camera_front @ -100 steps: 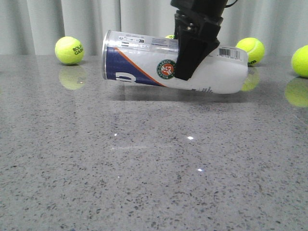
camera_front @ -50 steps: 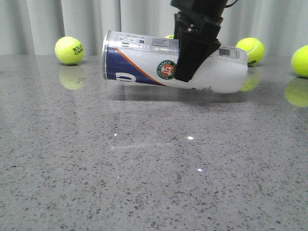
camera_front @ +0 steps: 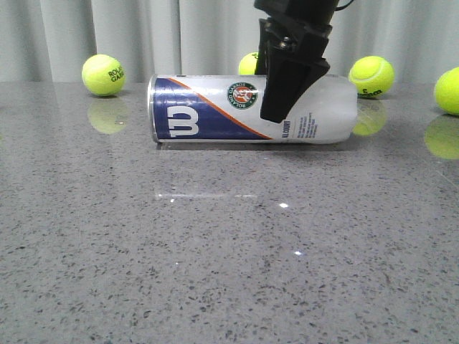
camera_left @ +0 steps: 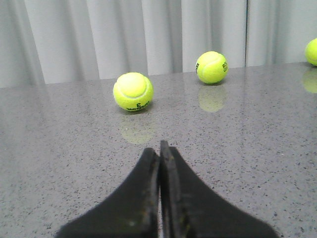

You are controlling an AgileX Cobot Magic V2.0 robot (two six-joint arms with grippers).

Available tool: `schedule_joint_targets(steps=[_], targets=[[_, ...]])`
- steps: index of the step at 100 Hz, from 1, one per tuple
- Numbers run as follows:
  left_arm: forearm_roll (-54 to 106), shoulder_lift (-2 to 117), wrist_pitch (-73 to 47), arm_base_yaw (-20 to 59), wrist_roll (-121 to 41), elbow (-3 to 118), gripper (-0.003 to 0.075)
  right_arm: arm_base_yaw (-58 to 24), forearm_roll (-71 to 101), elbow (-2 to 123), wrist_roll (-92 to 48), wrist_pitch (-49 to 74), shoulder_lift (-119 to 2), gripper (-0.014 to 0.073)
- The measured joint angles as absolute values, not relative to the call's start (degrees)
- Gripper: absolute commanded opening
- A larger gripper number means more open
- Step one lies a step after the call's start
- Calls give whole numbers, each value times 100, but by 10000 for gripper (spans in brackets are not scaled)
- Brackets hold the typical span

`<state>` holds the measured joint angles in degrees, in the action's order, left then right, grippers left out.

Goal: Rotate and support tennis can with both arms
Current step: 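Set the can down on its side and open the right gripper, then withdraw the right gripper upward away from the can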

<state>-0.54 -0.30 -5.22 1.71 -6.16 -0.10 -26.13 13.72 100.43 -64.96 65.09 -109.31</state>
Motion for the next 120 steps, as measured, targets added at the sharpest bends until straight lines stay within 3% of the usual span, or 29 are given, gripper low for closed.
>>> schedule_joint_targets(steps=[28,35,42,43,44,49,50,51,53,59,78,95,120], targets=[[-54,-30,-522,171,-616,-10,-19,-2613,1372,10570,-6496,6862,-10931,652],[-54,-30,-522,171,-616,-10,-19,-2613,1360,10756,-6406,6995,-10868,617],[-54,-30,-522,171,-616,-10,-19,-2613,1320,10868,-6143,7030,-10734,489],[-54,-30,-522,171,-616,-10,-19,-2613,1311,10882,-6112,7030,-10717,430],[-54,-30,-522,171,-616,-10,-19,-2613,1300,10883,-6044,7035,-10700,430],[-54,-30,-522,171,-616,-10,-19,-2613,1226,10905,-5778,7059,-10559,264],[-54,-30,-522,171,-616,-10,-19,-2613,1208,10905,-5736,7074,-10542,185],[-54,-30,-522,171,-616,-10,-19,-2613,1197,10905,-5650,7075,-10525,185],[-54,-30,-522,171,-616,-10,-19,-2613,1165,10918,-5509,7092,-10472,82],[-54,-30,-522,171,-616,-10,-19,-2613,1098,10918,-5142,7131,-10334,-76],[-54,-30,-522,171,-616,-10,-19,-2613,1062,10927,-4342,7154,-9992,-61],[-54,-30,-522,171,-616,-10,-19,-2571,1062,10818,-2603,7154,-9534,-61],[-54,-30,-522,171,-616,-10,-19,-2544,730,9280,-697,6059,-8070,-61]])
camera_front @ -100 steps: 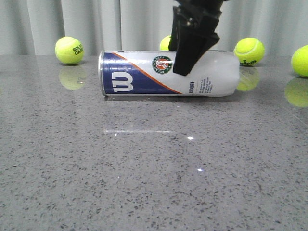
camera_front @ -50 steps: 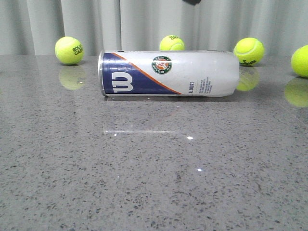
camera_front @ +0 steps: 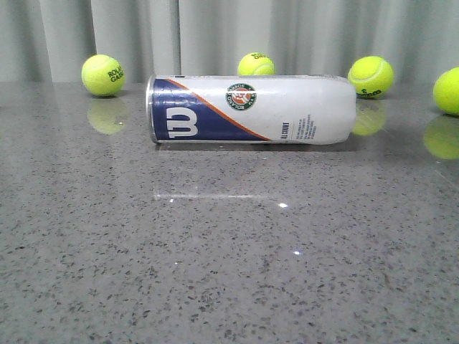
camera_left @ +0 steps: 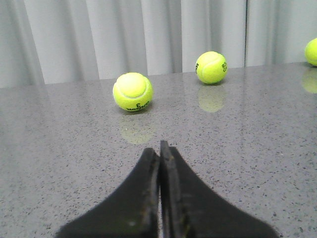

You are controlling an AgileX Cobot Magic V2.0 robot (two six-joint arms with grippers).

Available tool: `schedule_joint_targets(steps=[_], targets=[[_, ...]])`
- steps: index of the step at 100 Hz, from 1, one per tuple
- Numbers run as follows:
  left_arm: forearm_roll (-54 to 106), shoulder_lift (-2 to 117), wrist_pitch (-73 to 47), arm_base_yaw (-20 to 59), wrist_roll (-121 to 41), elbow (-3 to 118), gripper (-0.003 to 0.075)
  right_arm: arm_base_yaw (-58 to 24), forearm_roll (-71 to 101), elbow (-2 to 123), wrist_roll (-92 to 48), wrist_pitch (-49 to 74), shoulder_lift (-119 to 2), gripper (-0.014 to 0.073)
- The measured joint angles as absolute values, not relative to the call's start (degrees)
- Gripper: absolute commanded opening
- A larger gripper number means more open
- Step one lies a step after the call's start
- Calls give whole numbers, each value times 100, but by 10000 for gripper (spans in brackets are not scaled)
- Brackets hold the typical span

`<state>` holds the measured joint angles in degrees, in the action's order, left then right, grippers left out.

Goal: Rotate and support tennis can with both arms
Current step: 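Withdraw the right gripper upward away from the can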

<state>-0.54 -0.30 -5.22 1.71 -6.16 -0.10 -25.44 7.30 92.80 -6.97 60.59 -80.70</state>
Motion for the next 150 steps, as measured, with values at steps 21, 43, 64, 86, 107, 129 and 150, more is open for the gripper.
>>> schedule_joint_targets(steps=[21,43,64,86,107,129,150], targets=[[-54,-30,-511,171,-616,-10,-19,-2534,708,7303,-455,4534,-6444,-61],[-54,-30,-233,163,-616,-10,-19,-2534,708,5112,-455,3055,-4485,-61],[-54,-30,-322,163,-616,109,-19,-2534,674,3448,-455,2216,-2615,-61],[-54,437,-966,163,-616,1116,-19,-2534,548,2526,-455,2147,-1304,-61],[-54,1830,-2369,163,-616,2527,-19,-2534,535,2377,-455,2172,-888,-61],[0,3584,-3507,163,-616,3939,-18,-2534,535,2377,-455,2172,-888,-61],[585,5022,-3995,158,-792,4884,245,-2534,535,2373,-455,2172,-888,-61]])
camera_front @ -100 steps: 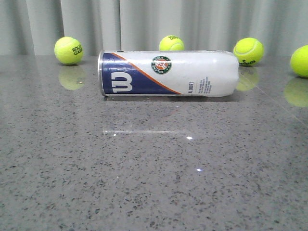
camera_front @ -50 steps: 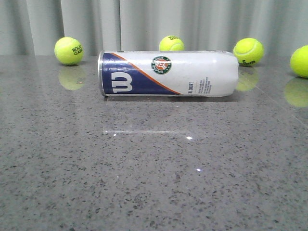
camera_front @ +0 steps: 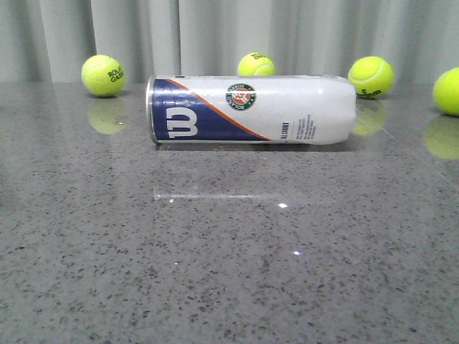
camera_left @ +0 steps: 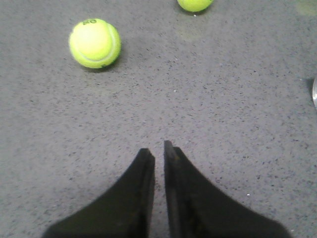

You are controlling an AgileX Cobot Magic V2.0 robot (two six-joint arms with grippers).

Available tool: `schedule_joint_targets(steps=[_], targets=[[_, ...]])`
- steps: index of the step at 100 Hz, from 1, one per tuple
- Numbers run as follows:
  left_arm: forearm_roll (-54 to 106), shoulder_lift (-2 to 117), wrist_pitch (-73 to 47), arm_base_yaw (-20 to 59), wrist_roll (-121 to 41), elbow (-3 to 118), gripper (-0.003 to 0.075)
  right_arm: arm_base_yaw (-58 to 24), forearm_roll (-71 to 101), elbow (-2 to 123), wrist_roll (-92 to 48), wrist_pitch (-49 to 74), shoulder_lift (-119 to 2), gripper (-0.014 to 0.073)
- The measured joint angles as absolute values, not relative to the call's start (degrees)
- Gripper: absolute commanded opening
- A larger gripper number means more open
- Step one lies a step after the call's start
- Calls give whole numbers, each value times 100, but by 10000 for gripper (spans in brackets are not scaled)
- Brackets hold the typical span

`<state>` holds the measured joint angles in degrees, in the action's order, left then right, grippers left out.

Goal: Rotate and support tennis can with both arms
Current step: 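Withdraw the right gripper upward away from the can, then reach the left gripper to the can's blue end and grasp it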

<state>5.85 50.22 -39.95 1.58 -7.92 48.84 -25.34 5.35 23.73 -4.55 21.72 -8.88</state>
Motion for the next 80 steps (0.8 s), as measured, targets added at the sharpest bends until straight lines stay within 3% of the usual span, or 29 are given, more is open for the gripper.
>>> schedule_joint_targets(steps=[10,17,58,80], targets=[[1230,5614,-4165,158,-1062,5222,481,-2534,535,2373,-455,2172,-888,-61],[1757,5996,-4245,158,-1175,5426,559,-2534,535,2373,-455,2178,-888,-61],[5063,8058,-4967,559,-2751,6238,546,-2534,535,2373,-455,2178,-888,-61],[5948,9055,-5001,1083,-3197,6633,546,-2534,535,2373,-455,2178,-888,-61]])
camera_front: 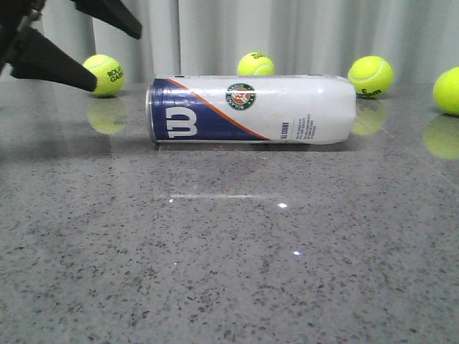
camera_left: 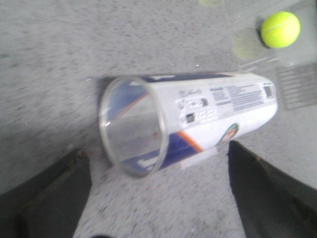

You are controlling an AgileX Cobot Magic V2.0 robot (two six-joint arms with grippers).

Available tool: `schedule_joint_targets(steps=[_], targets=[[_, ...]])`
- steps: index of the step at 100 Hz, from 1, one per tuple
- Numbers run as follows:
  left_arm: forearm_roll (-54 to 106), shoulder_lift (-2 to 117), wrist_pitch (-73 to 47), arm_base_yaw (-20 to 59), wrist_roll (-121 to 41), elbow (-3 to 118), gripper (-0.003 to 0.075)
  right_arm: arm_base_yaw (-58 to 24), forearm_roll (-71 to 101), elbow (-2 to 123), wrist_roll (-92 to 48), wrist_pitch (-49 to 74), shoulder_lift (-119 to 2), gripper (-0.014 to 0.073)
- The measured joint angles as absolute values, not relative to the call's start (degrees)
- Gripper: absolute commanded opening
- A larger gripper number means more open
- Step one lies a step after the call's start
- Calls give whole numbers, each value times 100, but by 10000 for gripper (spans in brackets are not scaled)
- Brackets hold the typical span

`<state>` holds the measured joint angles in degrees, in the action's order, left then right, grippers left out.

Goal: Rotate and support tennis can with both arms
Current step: 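Reach the left gripper to the can's blue end and grasp it, then lift the blue end with the left gripper, tilting the can upright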

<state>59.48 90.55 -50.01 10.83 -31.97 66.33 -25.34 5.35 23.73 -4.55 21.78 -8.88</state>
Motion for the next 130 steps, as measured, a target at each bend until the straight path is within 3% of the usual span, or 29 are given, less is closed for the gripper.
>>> schedule_joint_targets(steps=[18,29,39,51,63,106,130], targets=[[6691,9722,-5014,1472,-3575,7014,542,-2534,535,2373,-455,2178,-888,-61],[7162,10030,-5167,1619,-3867,7159,481,-2534,535,2373,-455,2178,-888,-61],[7448,10182,-5323,1695,-3997,7174,358,-2534,535,2373,-455,2178,-888,-61],[7565,10254,-5523,1695,-4033,7184,143,-2534,535,2373,-455,2178,-888,-61],[7702,10253,-5677,1695,-4116,7184,-20,-2534,535,2373,-455,2178,-888,-61],[8421,10119,-6131,1695,-4775,7212,-19,-2534,535,2373,-455,2178,-888,-61],[7560,9187,-5719,1695,-4822,7537,-19,-2534,535,2373,-455,2178,-888,-61]])
